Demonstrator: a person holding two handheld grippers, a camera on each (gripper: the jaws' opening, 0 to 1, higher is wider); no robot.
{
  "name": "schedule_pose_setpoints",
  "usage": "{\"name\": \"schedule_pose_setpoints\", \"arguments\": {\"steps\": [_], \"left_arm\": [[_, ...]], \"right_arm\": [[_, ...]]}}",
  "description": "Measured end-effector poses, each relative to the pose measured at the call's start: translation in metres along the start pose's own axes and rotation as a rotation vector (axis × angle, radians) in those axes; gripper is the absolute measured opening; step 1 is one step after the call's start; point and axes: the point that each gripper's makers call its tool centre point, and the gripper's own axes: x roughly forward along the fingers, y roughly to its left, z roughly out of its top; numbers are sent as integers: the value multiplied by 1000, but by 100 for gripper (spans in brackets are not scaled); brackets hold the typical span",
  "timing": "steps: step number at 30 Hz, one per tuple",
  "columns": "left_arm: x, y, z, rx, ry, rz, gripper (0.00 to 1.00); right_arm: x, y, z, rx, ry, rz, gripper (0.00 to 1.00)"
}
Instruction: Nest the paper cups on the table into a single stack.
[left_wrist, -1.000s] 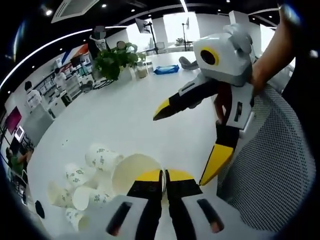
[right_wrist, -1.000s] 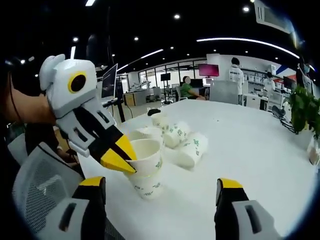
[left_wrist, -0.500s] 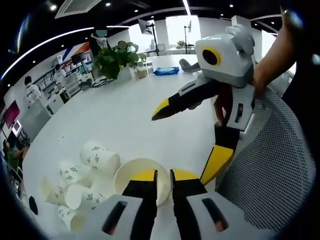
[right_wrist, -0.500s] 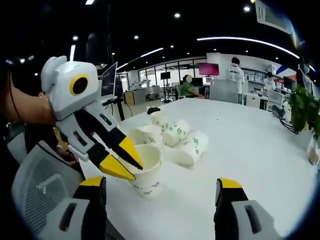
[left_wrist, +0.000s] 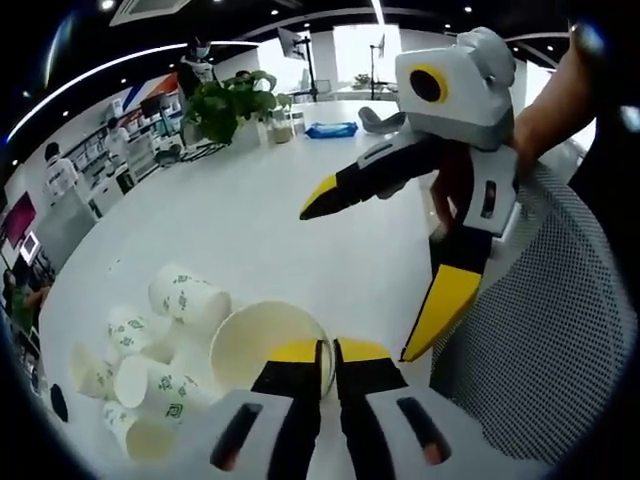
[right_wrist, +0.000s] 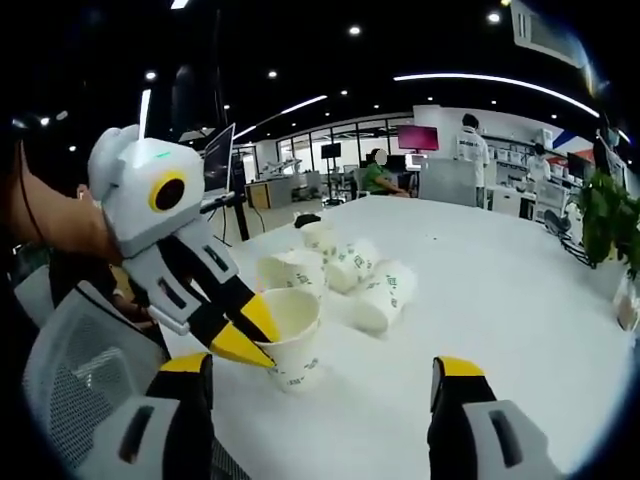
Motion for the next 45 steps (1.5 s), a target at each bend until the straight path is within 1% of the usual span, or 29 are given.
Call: {"name": "schedule_pose_setpoints", "arguments": {"steps": [7, 17, 26, 29, 32, 34, 39, 44, 45], "left_arm": [[-3, 7, -2, 15, 10, 19, 1], [-3, 26, -2, 16, 20, 45, 1], [2, 34, -1, 2, 22, 48, 2], [3, 33, 1, -1, 26, 44, 2], [2, 32, 0, -1, 28, 43, 5], [2, 33, -1, 1, 29, 47, 9], [-6, 33, 5, -24, -10, 53, 15], [-18, 41, 16, -44, -76, 81, 19], [-21, 45, 19, -49, -99, 93, 21]], "right_arm": [[0, 0, -1, -3, 2, 3, 91], [1, -1, -2, -1, 6, 3, 90], [0, -3, -1, 7, 1, -6, 90], [0, -3, 0, 8, -1, -7, 90], [0, -3, 1, 8, -3, -8, 90], [-1, -2, 1, 9, -3, -8, 90], [0, -3, 0, 7, -1, -5, 90], [1, -4, -2, 4, 2, -1, 90], [1, -3, -2, 4, 3, -1, 90]]}}
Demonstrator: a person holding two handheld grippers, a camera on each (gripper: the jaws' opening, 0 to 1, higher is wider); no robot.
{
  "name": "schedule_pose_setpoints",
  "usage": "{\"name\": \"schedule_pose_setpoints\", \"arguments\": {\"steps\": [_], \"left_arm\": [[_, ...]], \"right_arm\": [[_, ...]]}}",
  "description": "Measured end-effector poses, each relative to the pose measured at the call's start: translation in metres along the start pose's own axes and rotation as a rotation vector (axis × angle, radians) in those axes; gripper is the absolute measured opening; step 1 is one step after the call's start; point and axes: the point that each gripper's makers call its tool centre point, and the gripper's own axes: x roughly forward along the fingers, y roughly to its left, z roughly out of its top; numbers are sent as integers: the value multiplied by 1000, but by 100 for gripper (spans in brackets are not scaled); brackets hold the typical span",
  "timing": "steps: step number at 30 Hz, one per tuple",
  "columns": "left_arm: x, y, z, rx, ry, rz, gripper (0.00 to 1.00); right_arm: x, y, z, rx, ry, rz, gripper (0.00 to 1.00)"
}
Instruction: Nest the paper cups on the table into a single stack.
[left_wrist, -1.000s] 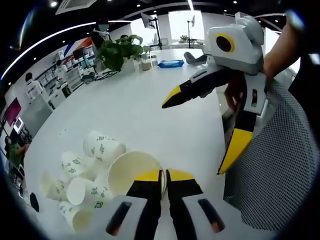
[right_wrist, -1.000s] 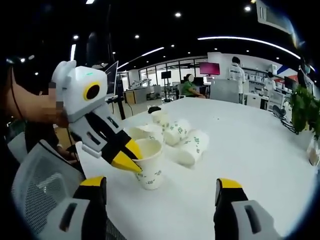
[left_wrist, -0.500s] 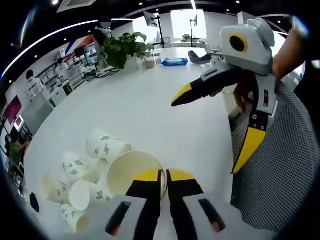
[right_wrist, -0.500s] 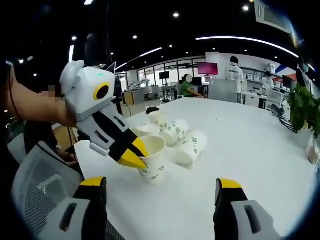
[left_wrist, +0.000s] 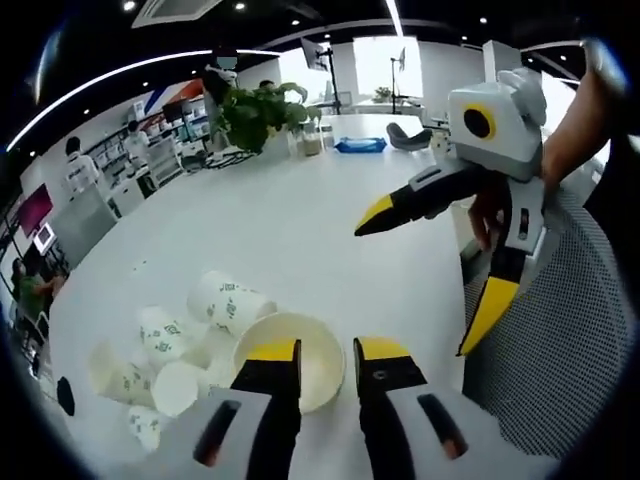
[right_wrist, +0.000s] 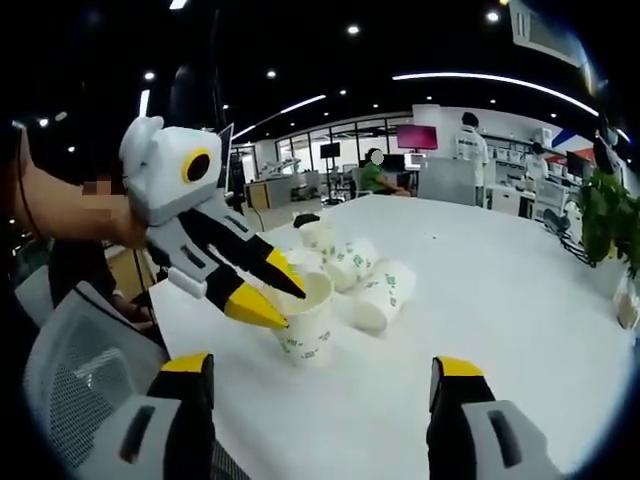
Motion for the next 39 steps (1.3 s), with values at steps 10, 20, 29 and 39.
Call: {"name": "schedule_pose_setpoints", "arguments": {"steps": [10, 20, 29, 39], "left_arm": [[-20, 34, 14, -60, -125, 85, 30], [-35, 82, 8, -127, -165, 215, 41], [-35, 124, -23, -193, -124, 274, 44], [-19, 129, -46, -208, -40, 263, 44]], "right_arm": [[-1, 1, 2, 6, -7, -1, 90], [0, -2, 0, 9, -5, -8, 90], [-1, -4, 1, 14, -7, -17, 90], [-1, -5, -1, 16, 1, -16, 90]]}}
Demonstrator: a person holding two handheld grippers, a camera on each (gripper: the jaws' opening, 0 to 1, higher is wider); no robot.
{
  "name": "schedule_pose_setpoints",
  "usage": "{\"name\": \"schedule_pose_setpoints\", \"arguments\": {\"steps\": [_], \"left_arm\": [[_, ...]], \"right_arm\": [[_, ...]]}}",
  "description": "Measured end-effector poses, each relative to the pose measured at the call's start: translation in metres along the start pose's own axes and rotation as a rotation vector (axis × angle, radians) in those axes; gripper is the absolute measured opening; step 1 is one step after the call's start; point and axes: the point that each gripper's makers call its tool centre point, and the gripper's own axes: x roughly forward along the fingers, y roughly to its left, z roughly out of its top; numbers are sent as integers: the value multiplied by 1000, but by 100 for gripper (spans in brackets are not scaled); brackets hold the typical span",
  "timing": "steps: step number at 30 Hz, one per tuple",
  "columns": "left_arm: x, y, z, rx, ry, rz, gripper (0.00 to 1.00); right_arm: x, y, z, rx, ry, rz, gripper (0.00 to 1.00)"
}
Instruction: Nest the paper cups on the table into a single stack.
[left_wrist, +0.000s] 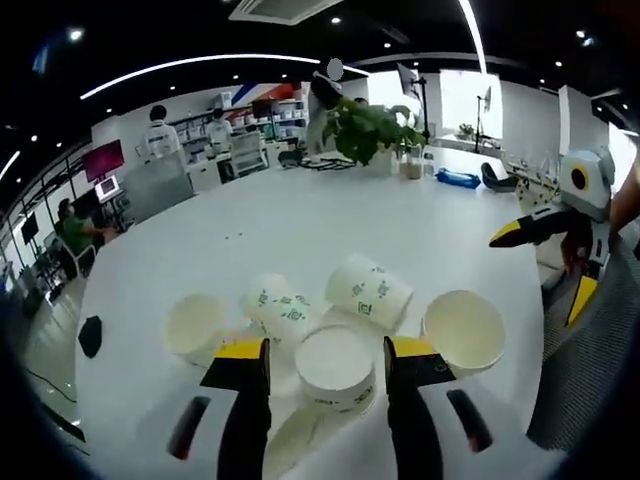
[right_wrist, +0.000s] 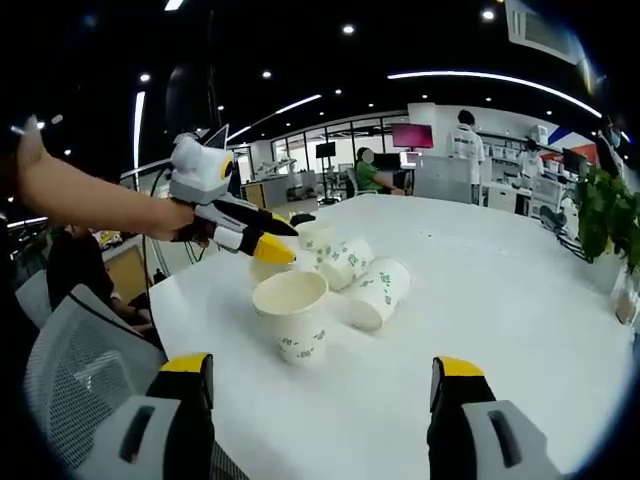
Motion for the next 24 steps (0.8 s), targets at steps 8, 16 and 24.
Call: {"name": "schedule_pose_setpoints", "arguments": {"steps": [8, 16, 24], "left_arm": [[16, -6, -9, 19, 55, -26, 44], [26, -10, -16, 18, 96, -37, 41], [25, -10, -14, 12, 97, -29, 39]], "right_arm": [[0, -1, -1, 4, 3, -5, 90], [-1, -2, -1, 11, 7, -11, 90], [1, -4, -4, 11, 15, -8, 89]]}}
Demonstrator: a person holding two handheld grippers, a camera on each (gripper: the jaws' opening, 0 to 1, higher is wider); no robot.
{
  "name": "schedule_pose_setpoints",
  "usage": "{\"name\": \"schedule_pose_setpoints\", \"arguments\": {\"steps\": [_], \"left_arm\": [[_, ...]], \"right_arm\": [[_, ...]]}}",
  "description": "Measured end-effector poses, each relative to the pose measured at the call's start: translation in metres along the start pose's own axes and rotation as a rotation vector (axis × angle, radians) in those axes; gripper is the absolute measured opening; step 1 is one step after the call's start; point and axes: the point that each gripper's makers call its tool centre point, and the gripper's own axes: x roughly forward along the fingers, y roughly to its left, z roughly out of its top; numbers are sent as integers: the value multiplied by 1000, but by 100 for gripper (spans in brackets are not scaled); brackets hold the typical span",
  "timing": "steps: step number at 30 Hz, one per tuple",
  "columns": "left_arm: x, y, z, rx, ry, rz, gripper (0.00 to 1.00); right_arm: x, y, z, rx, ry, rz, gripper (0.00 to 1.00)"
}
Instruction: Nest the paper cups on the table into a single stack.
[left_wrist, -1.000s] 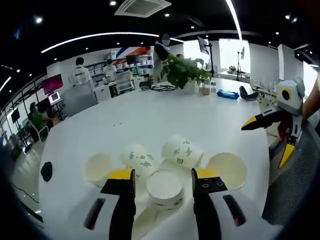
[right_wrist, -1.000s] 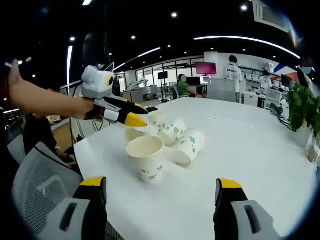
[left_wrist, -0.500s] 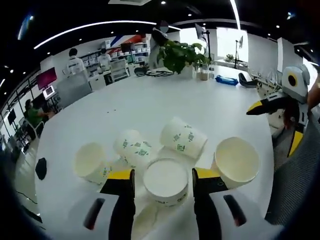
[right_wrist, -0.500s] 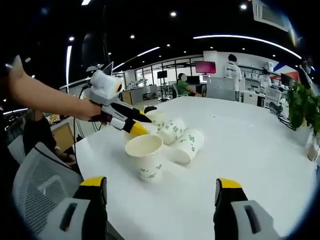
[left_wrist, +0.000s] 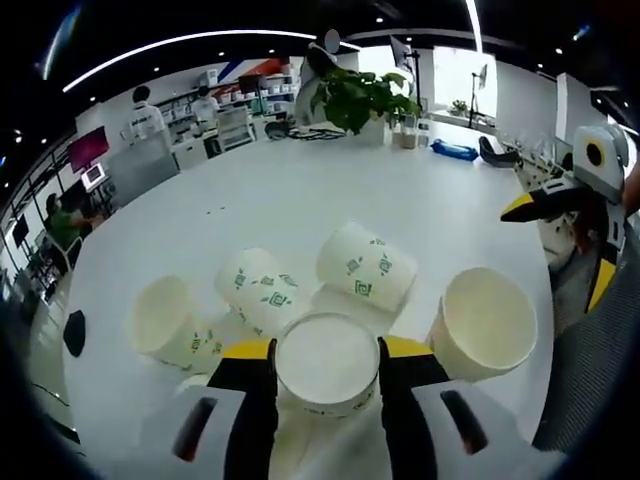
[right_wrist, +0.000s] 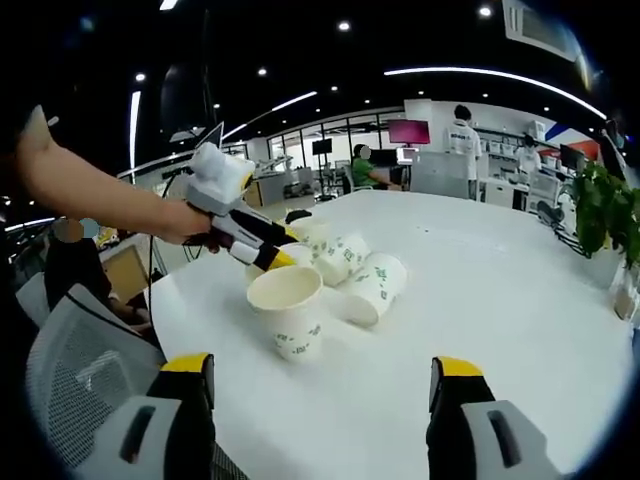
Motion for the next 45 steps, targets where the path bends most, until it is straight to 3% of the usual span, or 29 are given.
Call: {"name": "schedule_pose_setpoints", "arguments": {"steps": [19, 33, 45], "left_arm": [[-28, 16, 13, -7, -46, 37, 38], [-64, 4, 42, 3, -114, 28, 38], [-100, -19, 70, 45, -190, 11, 38]], "right_arm": [[0, 5, 4, -9, -15, 14, 89], [-1, 11, 8, -20, -32, 34, 88], [-2, 16, 12, -15, -50, 54, 86]]}}
